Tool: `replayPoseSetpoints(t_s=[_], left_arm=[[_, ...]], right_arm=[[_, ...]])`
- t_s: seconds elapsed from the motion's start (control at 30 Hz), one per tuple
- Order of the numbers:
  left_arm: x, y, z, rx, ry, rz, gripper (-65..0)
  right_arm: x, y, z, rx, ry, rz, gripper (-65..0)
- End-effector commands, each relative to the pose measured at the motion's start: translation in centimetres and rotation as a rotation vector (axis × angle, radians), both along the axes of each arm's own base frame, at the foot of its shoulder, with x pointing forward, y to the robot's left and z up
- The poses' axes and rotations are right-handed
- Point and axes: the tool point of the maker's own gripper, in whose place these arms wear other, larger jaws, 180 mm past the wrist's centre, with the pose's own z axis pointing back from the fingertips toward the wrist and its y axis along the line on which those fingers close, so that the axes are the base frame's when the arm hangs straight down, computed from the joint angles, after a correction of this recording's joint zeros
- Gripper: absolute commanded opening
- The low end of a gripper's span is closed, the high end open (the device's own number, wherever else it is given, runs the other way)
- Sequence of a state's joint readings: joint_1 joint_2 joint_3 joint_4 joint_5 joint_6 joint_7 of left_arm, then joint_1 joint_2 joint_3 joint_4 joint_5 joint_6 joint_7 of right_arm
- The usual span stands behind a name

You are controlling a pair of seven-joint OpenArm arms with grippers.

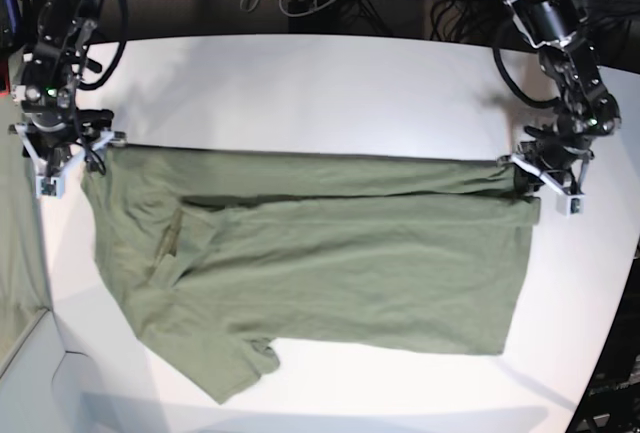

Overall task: Layout the t-shirt on the table in an organized manner, then fold the t-shirt properly
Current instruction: 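Grasp the folded collar-side edge corners with both grippers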

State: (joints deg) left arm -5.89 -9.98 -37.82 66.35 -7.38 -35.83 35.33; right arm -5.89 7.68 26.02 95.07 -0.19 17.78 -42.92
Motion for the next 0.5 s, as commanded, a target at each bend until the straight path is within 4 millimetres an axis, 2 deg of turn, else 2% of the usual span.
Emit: replayPoseSetpoints(t_s=[0.0, 0.2, 0.47], left_arm=[[0.0, 0.5, 0.2, 0.019, 0.012, -0.007, -65.0], [0.0, 0.6, 0.5, 0.024, 0.005, -0.005, -64.9], [-0.9, 0.6, -0.2, 0.025, 0.025, -0.005, -64.9]], right_arm=[[0.8, -0.5, 0.9, -0.016, -0.038, 0.006, -26.9], [0.3, -0.4, -1.2, 0.018, 0.014, -0.002, -26.9], [0.8, 0.1, -3.3, 0.067, 0.042, -0.01, -26.9]])
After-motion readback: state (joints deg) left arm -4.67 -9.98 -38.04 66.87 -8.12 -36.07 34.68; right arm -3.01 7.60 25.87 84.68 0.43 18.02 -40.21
